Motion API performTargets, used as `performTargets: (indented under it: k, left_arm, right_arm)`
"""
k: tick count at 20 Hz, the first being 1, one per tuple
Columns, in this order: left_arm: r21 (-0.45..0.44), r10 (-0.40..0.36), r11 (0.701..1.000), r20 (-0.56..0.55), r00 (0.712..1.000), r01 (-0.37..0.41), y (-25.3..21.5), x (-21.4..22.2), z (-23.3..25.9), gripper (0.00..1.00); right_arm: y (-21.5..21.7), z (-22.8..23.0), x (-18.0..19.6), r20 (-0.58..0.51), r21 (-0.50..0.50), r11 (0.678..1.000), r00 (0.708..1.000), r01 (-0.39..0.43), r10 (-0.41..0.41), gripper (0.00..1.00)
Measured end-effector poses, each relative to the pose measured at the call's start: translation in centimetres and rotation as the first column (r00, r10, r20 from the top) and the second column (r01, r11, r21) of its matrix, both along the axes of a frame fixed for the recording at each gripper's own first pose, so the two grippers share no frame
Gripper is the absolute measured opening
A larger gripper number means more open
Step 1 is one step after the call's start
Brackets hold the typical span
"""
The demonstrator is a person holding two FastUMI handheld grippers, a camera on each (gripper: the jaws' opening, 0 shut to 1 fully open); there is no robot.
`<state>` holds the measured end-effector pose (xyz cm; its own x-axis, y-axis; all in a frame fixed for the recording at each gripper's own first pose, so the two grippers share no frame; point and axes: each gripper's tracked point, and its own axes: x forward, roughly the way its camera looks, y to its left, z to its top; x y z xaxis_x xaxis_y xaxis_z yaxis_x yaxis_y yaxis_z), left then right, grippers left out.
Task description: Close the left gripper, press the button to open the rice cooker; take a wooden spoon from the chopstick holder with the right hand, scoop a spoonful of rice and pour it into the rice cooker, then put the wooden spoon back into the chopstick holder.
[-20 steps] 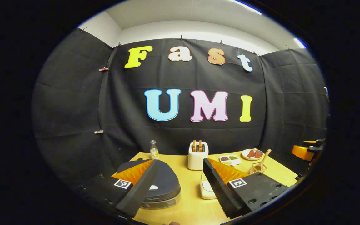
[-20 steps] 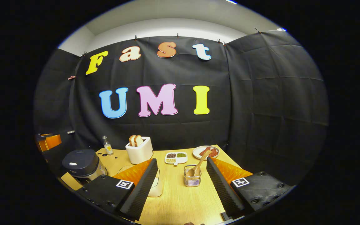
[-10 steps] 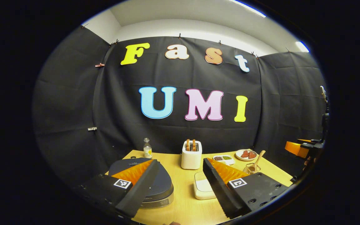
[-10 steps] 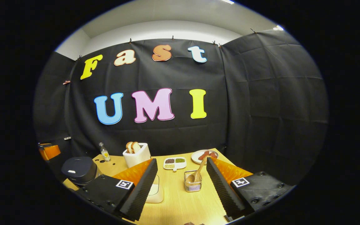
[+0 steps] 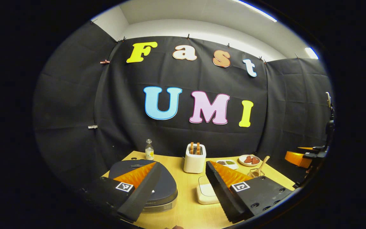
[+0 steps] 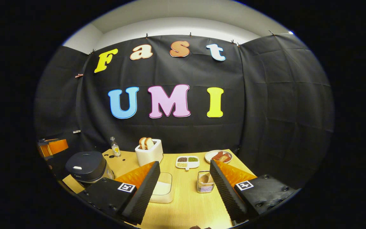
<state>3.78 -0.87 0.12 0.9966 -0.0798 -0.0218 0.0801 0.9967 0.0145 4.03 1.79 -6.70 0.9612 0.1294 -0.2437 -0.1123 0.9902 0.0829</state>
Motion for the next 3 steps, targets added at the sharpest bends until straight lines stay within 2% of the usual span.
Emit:
performTargets:
  k: [3]
  left_arm:
    - [-0.009,-0.028,1.0,0.012,1.0,0.028,0.4,0.3,-0.07,0.96]
  right_arm:
    - [0.49,-0.14,-0.13,-0.008,-0.034,0.999,1.0,-0.012,0.011,0.99]
